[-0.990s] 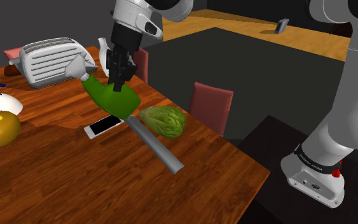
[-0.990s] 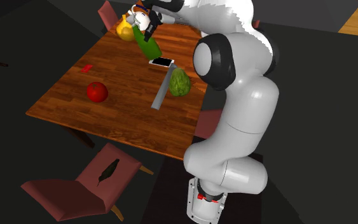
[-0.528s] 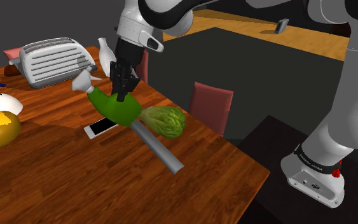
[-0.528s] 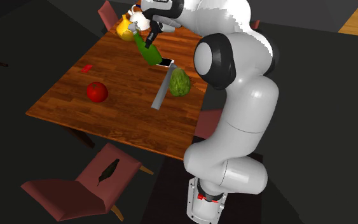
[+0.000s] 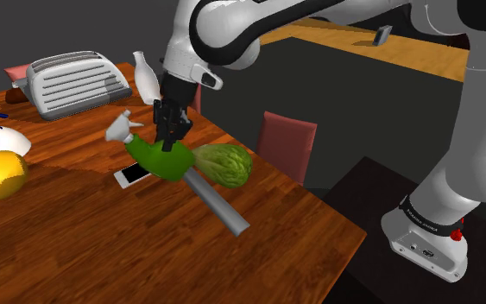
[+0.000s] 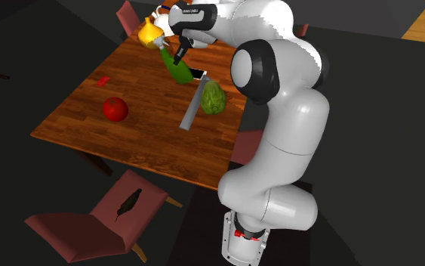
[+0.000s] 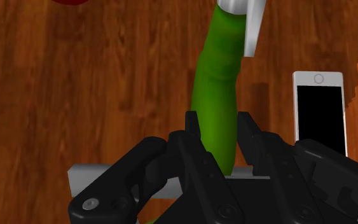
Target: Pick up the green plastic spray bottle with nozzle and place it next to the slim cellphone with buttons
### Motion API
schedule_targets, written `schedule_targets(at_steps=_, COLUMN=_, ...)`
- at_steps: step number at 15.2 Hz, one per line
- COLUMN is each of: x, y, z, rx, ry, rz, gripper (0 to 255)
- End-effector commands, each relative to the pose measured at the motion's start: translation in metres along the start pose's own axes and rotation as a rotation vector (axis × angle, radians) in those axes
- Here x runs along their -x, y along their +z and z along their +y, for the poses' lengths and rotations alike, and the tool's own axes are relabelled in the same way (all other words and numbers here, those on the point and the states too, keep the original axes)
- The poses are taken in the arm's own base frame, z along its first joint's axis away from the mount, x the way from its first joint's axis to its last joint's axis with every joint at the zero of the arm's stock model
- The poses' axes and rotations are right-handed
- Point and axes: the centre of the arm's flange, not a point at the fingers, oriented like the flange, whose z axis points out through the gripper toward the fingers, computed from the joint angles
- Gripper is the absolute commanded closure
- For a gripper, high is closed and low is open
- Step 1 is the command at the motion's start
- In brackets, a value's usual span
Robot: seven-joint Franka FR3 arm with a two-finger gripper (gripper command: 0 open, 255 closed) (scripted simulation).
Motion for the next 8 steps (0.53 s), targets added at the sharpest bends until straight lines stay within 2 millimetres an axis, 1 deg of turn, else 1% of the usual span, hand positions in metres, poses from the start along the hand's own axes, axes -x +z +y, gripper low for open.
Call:
schedule_targets(at_steps=1, x=-0.006, y=0.009, z=0.000, rx=0.000, ry=0.000, rz=0.000, gripper=255)
schedule_targets(at_steps=8, x=-0.025, y=0.041, z=0.000, rx=0.000, ry=0.000, rz=0.000, gripper=255)
